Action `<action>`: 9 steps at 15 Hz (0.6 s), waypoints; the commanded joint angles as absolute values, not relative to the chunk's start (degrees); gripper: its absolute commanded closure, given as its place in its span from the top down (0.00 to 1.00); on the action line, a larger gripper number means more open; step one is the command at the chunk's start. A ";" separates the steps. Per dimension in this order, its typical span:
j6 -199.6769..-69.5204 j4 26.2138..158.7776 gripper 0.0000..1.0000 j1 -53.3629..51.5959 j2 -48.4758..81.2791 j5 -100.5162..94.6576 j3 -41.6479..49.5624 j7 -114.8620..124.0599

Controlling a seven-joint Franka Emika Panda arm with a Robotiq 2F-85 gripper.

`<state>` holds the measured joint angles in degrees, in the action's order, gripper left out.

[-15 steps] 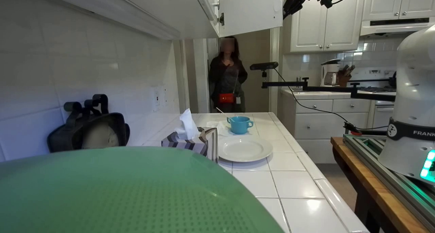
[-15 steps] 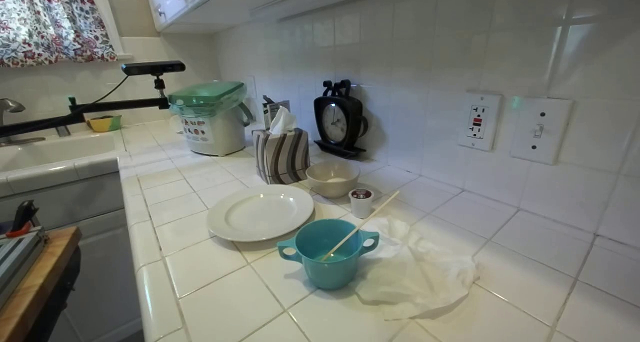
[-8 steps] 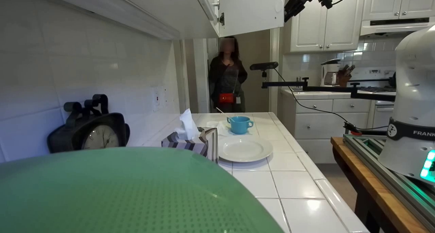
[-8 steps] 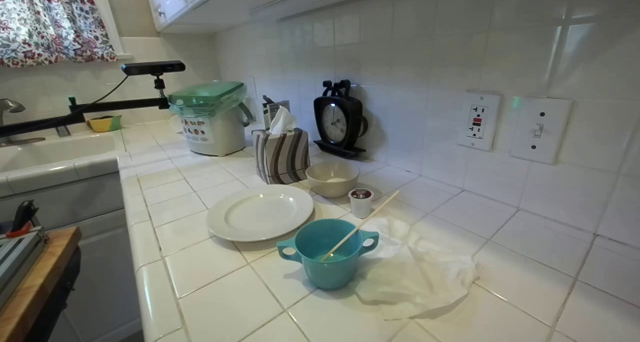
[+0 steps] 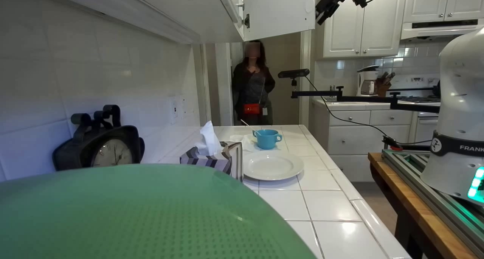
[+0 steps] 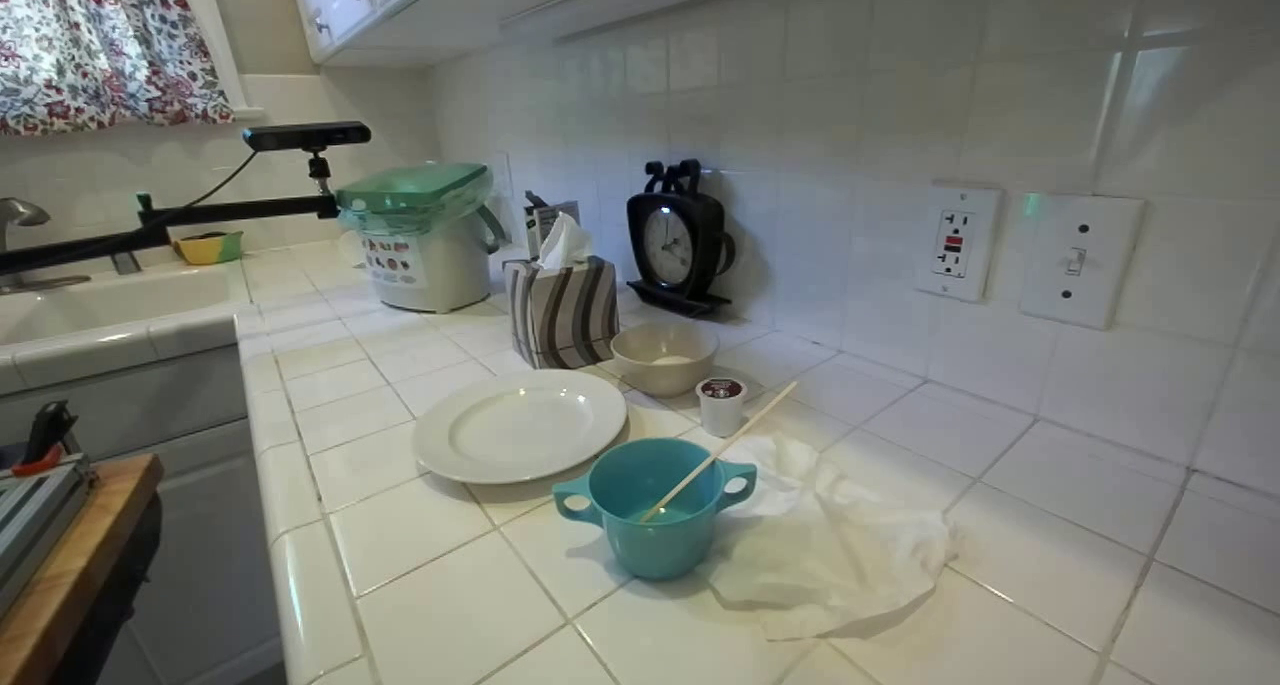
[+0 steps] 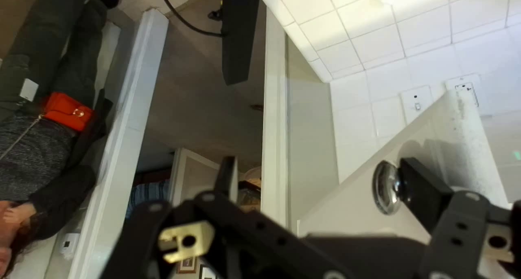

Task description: Open the cabinet's right door

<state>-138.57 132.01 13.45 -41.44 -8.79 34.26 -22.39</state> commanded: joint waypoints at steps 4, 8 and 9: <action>-123.37 123.41 1.00 15.15 -37.65 -10.93 33.50 -28.12; -113.73 119.41 1.00 15.64 -36.86 -12.70 33.59 -31.44; -111.70 118.69 1.00 15.83 -36.94 -13.37 33.69 -32.28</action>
